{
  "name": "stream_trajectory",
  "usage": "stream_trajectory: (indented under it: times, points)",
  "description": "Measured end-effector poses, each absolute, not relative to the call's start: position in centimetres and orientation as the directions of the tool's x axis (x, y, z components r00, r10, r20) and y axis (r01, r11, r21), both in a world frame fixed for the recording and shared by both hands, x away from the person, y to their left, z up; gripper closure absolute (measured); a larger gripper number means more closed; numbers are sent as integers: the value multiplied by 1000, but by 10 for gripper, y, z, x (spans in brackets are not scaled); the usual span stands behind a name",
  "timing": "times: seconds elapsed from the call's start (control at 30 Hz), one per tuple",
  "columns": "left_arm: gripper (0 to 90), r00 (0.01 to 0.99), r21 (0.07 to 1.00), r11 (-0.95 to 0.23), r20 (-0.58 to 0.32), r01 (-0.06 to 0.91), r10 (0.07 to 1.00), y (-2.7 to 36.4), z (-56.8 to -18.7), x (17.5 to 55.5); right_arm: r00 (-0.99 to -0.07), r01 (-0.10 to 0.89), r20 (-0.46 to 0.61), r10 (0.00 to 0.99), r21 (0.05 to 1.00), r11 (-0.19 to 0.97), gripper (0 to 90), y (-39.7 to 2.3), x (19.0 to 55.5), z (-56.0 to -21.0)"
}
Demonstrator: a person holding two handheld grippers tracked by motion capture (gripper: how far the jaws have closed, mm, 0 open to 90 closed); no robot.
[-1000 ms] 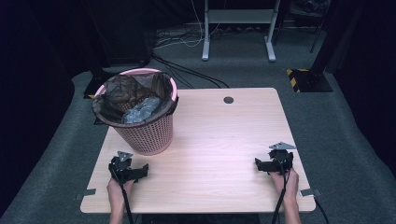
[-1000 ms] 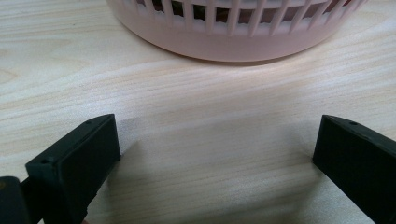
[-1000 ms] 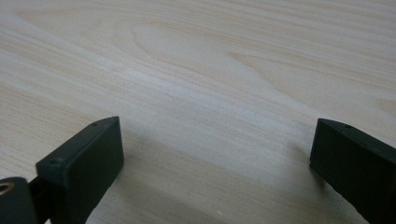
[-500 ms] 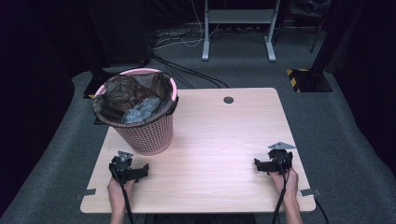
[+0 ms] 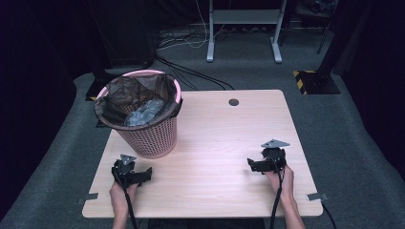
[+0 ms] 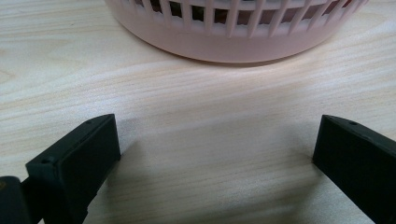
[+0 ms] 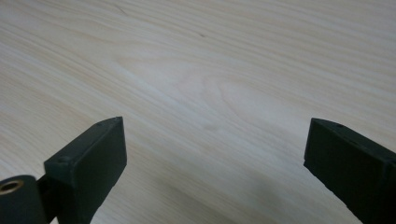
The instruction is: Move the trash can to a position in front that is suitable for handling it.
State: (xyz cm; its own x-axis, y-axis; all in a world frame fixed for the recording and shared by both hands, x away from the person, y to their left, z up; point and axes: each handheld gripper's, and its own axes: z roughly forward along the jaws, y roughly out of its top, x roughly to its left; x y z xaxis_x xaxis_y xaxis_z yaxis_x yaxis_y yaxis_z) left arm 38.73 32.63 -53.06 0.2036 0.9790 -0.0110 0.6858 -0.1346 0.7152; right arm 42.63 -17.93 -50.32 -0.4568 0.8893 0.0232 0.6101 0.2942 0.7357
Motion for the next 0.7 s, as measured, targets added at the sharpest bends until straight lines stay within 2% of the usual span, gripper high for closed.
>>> stream_trajectory:
  times: [0.23, 0.7]
  points:
    - [3, 200, 717, -129, -15, 685, 980, 326, -531, 387, -525, 574, 2, 851, 738, 353, 61, -154, 433, -486]
    - [3, 205, 715, -136, -11, 686, 979, 326, -531, 387, -606, 537, 25, 795, 751, 385, 78, -119, 445, -465]
